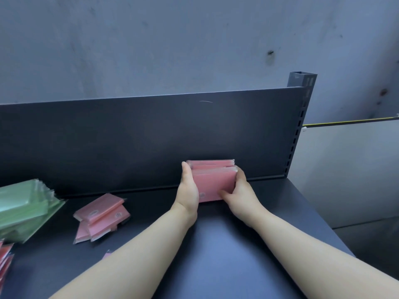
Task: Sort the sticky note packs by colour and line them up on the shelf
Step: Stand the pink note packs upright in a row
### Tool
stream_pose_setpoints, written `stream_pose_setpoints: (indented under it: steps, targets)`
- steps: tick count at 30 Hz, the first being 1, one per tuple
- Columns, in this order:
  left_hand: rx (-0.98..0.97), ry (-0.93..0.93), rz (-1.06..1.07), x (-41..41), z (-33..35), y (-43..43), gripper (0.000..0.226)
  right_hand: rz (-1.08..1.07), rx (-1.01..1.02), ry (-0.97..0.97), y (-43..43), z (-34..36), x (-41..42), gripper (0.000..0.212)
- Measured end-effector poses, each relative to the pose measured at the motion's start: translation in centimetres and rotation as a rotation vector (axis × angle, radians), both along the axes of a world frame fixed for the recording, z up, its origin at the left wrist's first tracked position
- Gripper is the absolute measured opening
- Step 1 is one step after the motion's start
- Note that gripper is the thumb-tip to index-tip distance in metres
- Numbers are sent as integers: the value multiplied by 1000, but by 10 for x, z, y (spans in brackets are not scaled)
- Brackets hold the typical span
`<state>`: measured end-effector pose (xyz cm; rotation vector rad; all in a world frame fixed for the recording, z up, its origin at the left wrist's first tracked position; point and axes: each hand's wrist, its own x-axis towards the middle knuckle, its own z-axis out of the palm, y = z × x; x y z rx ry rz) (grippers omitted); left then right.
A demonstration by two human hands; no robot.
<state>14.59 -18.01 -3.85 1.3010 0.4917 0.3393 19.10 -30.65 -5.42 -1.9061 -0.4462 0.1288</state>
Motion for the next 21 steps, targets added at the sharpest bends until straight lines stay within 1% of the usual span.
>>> stream_pose_setpoints:
  steps: [3,4,5,6,9,13,17,21]
  targets:
    - [49,33,-8,4,-8,6,85,-37,7,-19,3,-1,0,64]
    - [49,49,24,4,-11,8,80,-39,0,-21,4,-2,1,64]
    - [50,49,62,3,-13,8,67,-41,-4,-22,4,-3,1,65]
    - [56,40,97,2,-13,9,60,-45,0,-20,5,-4,1,65]
    - [52,0,132,-2,-13,13,46,-68,38,-4,5,-7,3,60]
    - [11,30,131,-4,-7,21,38,-72,54,39,2,-8,7,44]
    - [-41,88,39,0,-7,35,20,-46,74,84,-2,-8,10,34]
    - [-18,144,-99,6,-3,48,18,-41,94,95,-2,-8,11,32]
